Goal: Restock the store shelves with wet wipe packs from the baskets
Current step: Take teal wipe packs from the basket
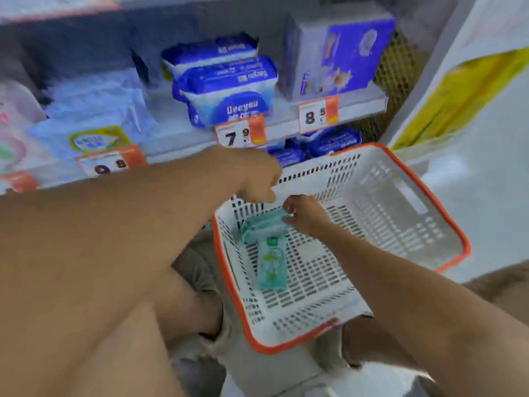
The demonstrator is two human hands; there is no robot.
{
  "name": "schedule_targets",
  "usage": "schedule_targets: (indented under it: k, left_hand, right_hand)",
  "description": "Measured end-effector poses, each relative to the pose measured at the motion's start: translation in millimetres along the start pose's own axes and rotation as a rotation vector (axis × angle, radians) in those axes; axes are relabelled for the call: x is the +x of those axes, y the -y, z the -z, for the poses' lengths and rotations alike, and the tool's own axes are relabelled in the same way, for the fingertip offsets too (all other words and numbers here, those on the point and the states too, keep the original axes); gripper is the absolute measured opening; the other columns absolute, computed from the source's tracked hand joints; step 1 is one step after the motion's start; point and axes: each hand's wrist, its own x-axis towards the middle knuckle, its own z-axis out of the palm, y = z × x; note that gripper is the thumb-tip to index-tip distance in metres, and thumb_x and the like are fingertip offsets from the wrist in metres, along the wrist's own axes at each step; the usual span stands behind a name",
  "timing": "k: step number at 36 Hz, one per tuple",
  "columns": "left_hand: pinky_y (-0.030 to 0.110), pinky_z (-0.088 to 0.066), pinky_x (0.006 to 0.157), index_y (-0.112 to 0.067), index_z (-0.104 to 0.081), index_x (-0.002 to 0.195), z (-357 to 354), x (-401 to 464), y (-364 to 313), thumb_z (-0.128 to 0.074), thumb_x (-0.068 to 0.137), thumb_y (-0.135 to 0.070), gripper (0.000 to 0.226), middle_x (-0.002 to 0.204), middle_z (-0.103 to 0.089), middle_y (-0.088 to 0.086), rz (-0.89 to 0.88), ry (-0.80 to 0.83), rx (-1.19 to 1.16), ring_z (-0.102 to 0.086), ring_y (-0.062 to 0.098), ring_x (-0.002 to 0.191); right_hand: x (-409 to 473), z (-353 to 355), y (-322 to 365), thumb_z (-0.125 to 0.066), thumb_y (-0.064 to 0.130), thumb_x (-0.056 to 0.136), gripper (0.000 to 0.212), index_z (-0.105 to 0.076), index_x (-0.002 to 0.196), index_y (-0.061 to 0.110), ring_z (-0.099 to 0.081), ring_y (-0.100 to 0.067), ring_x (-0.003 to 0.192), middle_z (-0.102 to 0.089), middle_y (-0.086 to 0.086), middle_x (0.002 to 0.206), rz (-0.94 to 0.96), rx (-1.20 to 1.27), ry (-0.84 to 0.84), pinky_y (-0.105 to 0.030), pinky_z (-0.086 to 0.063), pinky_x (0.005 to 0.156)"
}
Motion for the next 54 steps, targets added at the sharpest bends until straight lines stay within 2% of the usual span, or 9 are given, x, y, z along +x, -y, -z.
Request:
schedule_targets:
  k: [3, 6, 11, 16, 21, 25, 33, 43, 54]
  left_hand:
    - [0.042, -0.046, 0.069, -0.008, -0.060, 0.082, -65, 33, -21, -0.055, 0.097, -0.029, 0.027, 0.079, -0.052, 0.016, 0.154, 0.229, -0.164, -0.059, 0.028, 0.076]
    - [0.033, -0.038, 0.054, -0.002, -0.058, 0.110, -123, 56, -37, -0.057, 0.094, -0.012, 0.019, 0.083, -0.048, 0.010, 0.390, 0.239, -0.452, -0.049, 0.022, 0.065]
    - [0.031, -0.044, 0.074, -0.009, -0.036, 0.148, -194, 86, -43, -0.056, 0.097, -0.023, 0.057, 0.136, -0.052, 0.014, 0.946, 0.123, -1.508, -0.056, 0.025, 0.101]
    - [0.046, -0.057, 0.089, -0.017, -0.068, 0.113, -214, 102, -35, -0.077, 0.055, -0.071, 0.080, 0.111, -0.071, 0.013, 1.085, -0.117, -2.346, -0.070, 0.031, 0.101]
    - [0.051, -0.060, 0.078, -0.017, -0.048, 0.136, -220, 107, -42, -0.101, 0.036, -0.042, 0.116, 0.119, -0.065, 0.016, 1.224, -0.178, -2.170, -0.070, 0.036, 0.093]
    - [0.033, -0.053, 0.090, -0.024, -0.024, 0.153, -213, 98, -60, -0.072, 0.079, 0.011, 0.095, 0.145, -0.046, 0.011, 1.224, -0.342, -1.868, -0.054, 0.030, 0.121]
    - [0.023, -0.047, 0.066, -0.014, -0.065, 0.110, -228, 102, -64, -0.062, 0.091, 0.001, 0.025, 0.108, -0.067, 0.004, 1.121, -0.296, -1.725, -0.059, 0.016, 0.075]
    - [0.043, -0.049, 0.102, -0.021, -0.036, 0.148, -238, 96, -52, -0.047, 0.098, -0.008, 0.054, 0.142, -0.053, 0.007, 1.125, -0.370, -1.646, -0.055, 0.029, 0.123]
    - [0.045, -0.038, 0.112, -0.031, -0.008, 0.158, -225, 90, -49, -0.038, 0.104, -0.011, 0.065, 0.161, -0.027, 0.003, 1.079, -0.442, -1.668, -0.039, 0.030, 0.138]
  right_hand:
    - [-2, -33, -22, -0.085, 0.025, 0.078, 0.084, -0.040, 0.146, 0.011, -0.054, -0.033, 0.125, -0.052, -0.012, 0.140, -0.147, 0.062, 0.229, -0.041, -0.048, 0.098]
    - [3, -58, -32, -0.091, 0.017, 0.068, 0.102, -0.028, 0.148, 0.017, -0.053, -0.039, 0.119, -0.042, -0.020, 0.139, -0.187, 0.077, 0.139, -0.043, -0.050, 0.088]
    - [18, -81, -35, -0.087, 0.015, 0.072, 0.082, -0.041, 0.139, 0.023, -0.058, -0.036, 0.107, -0.034, -0.013, 0.141, -0.081, 0.001, 0.014, -0.042, -0.056, 0.084]
    - [25, -77, -27, -0.086, 0.023, 0.070, 0.031, -0.059, 0.084, 0.019, -0.064, -0.023, 0.083, -0.061, -0.004, 0.100, -0.044, -0.146, 0.113, -0.031, -0.055, 0.067]
    - [11, -65, -44, -0.080, 0.006, 0.080, 0.015, -0.068, 0.088, 0.006, -0.074, -0.026, 0.080, -0.069, -0.014, 0.103, -0.369, 0.521, 0.675, -0.035, -0.062, 0.075]
    - [-7, -73, -68, -0.068, 0.008, 0.091, 0.014, -0.061, 0.102, 0.002, -0.073, -0.031, 0.076, -0.064, -0.014, 0.098, -0.562, 0.717, 0.770, -0.042, -0.062, 0.080]
    - [-2, -94, -79, -0.097, 0.024, 0.060, 0.083, -0.047, 0.124, 0.009, -0.065, -0.024, 0.094, -0.063, -0.013, 0.114, -0.633, 0.477, 0.365, -0.042, -0.060, 0.086]
    - [-16, -126, -37, -0.094, 0.024, 0.064, 0.077, -0.048, 0.123, 0.005, -0.065, -0.025, 0.103, -0.063, -0.010, 0.118, -0.438, 0.129, 0.576, -0.039, -0.057, 0.092]
    - [-5, -37, -94, -0.080, 0.018, 0.082, 0.050, -0.064, 0.127, 0.006, -0.067, -0.031, 0.115, -0.072, -0.012, 0.120, -0.558, 0.554, 0.739, -0.052, -0.049, 0.103]
